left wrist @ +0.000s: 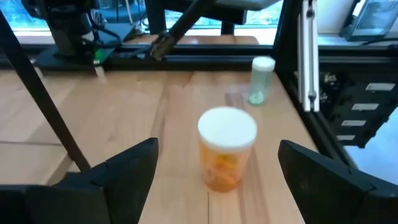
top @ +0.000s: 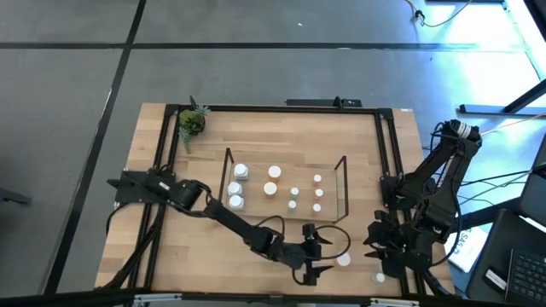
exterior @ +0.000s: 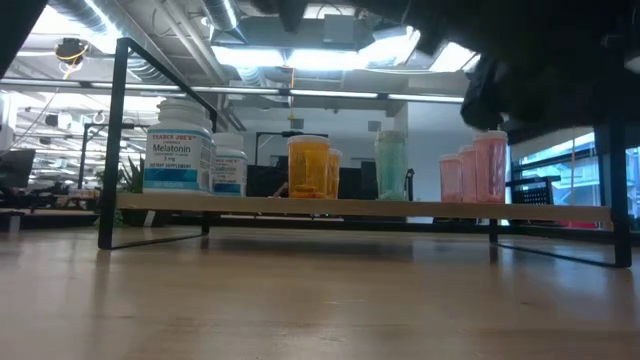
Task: Pick and place medicine bottles onto shelf by color
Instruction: Put the orange pill bottle on the shelf aligned with the other orange pill bottle
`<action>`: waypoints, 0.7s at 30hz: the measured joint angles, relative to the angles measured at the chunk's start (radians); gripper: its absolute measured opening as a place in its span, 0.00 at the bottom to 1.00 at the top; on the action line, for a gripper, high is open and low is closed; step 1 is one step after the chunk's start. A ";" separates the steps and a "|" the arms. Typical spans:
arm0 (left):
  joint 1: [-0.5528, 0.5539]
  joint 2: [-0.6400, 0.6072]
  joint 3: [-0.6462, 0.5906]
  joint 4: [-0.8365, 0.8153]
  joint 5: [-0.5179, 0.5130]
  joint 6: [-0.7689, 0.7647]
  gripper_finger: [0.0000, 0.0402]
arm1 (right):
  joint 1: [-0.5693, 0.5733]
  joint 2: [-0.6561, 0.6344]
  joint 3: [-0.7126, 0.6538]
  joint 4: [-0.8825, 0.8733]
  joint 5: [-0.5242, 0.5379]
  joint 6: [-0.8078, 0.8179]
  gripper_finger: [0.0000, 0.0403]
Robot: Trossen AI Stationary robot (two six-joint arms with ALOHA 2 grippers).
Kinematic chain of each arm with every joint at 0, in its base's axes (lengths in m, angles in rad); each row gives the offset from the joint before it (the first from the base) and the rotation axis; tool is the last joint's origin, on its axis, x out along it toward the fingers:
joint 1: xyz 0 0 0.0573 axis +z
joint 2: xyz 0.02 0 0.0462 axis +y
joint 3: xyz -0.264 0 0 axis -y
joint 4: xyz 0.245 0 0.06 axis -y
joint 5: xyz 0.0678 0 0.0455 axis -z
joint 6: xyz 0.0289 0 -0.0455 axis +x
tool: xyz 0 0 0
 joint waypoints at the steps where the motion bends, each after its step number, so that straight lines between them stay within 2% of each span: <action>1: 0.001 0.002 0.000 0.004 0.000 0.002 0.81 | 0.000 0.000 0.000 0.000 0.000 0.000 0.43; 13: -0.006 0.035 0.013 0.066 0.011 0.029 0.81 | 0.000 0.000 0.000 -0.010 0.043 -0.001 0.43; 17: -0.023 0.034 0.115 -0.029 0.011 0.099 0.81 | 0.000 0.000 0.000 -0.017 0.043 -0.001 0.43; 21: -0.041 0.034 0.253 -0.260 0.011 0.132 0.81 | 0.000 0.000 0.000 -0.021 0.043 -0.001 0.43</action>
